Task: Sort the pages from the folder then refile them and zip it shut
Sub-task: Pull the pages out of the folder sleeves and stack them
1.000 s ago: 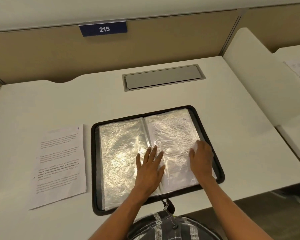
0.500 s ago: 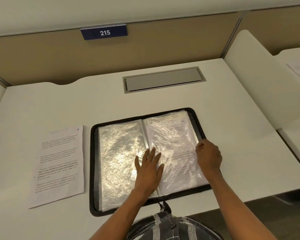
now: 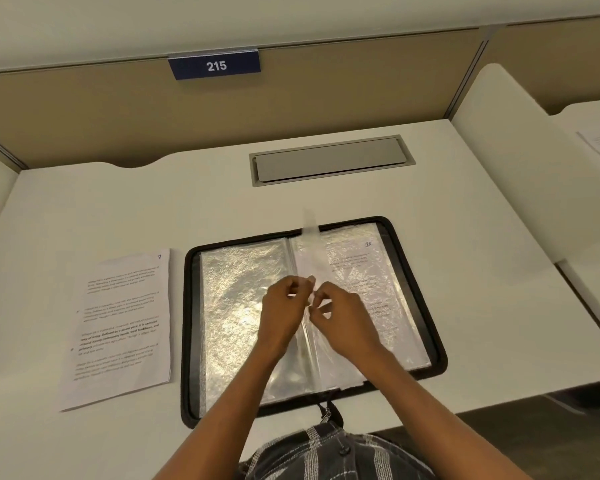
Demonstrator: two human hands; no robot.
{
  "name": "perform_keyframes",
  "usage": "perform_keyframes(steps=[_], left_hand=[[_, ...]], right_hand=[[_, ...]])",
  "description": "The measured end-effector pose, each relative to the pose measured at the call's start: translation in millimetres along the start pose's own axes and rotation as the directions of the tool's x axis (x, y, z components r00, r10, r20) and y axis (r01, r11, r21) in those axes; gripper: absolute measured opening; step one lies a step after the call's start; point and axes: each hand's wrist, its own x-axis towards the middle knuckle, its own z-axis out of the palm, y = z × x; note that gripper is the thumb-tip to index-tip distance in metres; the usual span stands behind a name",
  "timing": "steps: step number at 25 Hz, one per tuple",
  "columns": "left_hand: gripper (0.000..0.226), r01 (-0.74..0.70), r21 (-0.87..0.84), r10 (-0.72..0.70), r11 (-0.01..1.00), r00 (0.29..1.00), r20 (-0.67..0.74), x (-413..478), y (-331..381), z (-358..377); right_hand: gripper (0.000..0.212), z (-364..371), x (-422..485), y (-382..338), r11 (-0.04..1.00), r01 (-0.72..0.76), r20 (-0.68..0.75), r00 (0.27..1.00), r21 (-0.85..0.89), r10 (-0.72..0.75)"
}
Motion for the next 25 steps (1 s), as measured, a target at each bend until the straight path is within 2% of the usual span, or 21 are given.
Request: perform_keyframes(steps=[3, 5, 7, 11, 16, 21, 23, 25], left_hand=[[0.017, 0.036, -0.036, -0.039, 0.999, 0.996, -0.086, 2, -8, -27], [0.015, 0.097, -0.069, -0.106, 0.993, 0.983, -0.148, 5, -19, -50], [0.016, 0.142, -0.087, -0.156, 0.986, 0.968, -0.195, 10, -34, -75], [0.019, 0.207, 0.029, -0.188, 0.978, 0.931, -0.313, 17, -59, -117], [0.007, 0.216, 0.139, -0.148, 0.966, 0.911, -0.386, 24, -79, -141], [0.007, 0.248, 0.262, -0.109, 0.933, 0.886, -0.45, 30, -87, -149], [0.015, 0.285, 0.343, -0.094, 0.895, 0.873, -0.478, 27, -84, -144], [0.033, 0.262, 0.52, 0.025, 0.813, 0.877, -0.481, 22, -76, -128]], right_hand=[[0.014, 17, -1, -18, 0.994, 0.061, 0.135, 0.988, 0.086, -0.073], [0.015, 18, 1, -23, 0.98, 0.081, 0.164, 0.98, 0.184, -0.112], [0.012, 14, 6, -16, 0.973, 0.084, 0.115, 0.987, 0.215, -0.111], [0.009, 2, 27, 26, 0.995, 0.01, -0.037, 0.999, 0.099, -0.006], [0.037, -10, 49, 81, 0.986, -0.077, -0.16, 0.986, -0.148, 0.053], [0.044, -30, 43, 114, 0.933, -0.238, -0.313, 0.938, -0.269, 0.149], [0.043, -36, 42, 119, 0.922, -0.289, -0.341, 0.92, -0.257, 0.193], [0.04, -39, 46, 121, 0.931, -0.291, -0.377, 0.906, -0.222, 0.193]])
